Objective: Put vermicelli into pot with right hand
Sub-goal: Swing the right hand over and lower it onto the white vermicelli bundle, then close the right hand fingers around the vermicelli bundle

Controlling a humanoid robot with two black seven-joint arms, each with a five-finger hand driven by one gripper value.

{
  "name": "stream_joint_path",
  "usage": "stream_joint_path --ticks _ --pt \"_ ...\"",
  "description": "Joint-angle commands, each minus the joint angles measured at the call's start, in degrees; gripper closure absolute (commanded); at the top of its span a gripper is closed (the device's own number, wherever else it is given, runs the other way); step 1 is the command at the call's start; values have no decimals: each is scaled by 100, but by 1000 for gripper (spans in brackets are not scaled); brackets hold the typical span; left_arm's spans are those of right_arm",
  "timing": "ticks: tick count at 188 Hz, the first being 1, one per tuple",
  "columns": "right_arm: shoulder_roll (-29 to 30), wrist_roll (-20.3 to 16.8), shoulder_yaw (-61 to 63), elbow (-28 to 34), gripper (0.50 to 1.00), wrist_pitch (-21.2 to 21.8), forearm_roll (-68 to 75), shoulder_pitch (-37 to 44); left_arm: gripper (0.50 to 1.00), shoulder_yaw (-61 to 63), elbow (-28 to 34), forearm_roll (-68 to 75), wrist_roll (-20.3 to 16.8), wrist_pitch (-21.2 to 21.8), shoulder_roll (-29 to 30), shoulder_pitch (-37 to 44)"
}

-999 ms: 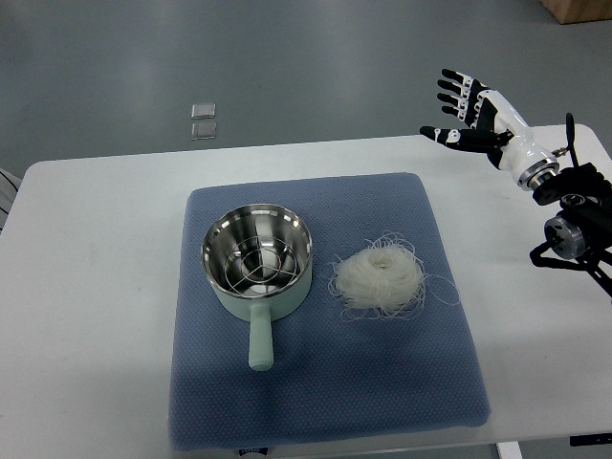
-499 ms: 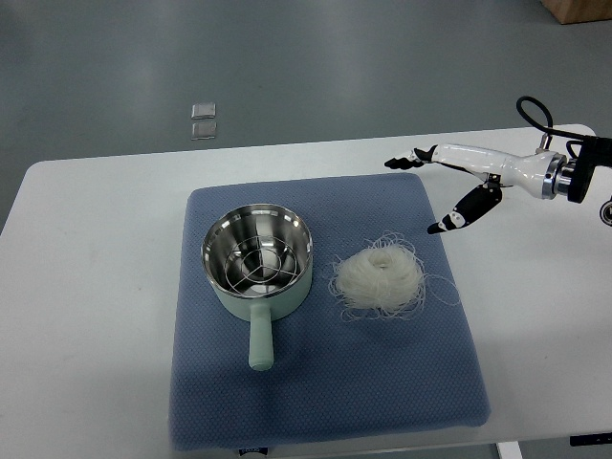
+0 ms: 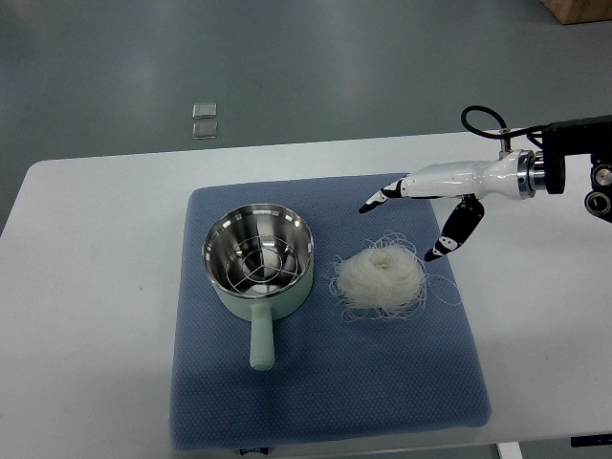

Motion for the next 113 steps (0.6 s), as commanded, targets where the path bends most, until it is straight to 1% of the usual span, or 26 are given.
stream_joint_path --ticks 1,12,42,64,113 --pt "58 -4 -174 -2 585 -108 -8 -75 500 0 0 0 0 0 0 0" --pt "102 -4 -183 -2 585 -187 -17 -189 500 0 0 0 0 0 0 0" --pt "278 -12 -174 -2 585 -214 -70 -356 500 0 0 0 0 0 0 0" --pt "453 -39 -183 -55 585 -424 -96 -506 500 0 0 0 0 0 0 0" --pt "708 -48 -183 -275 587 -688 -210 -813 500 0 0 0 0 0 0 0"
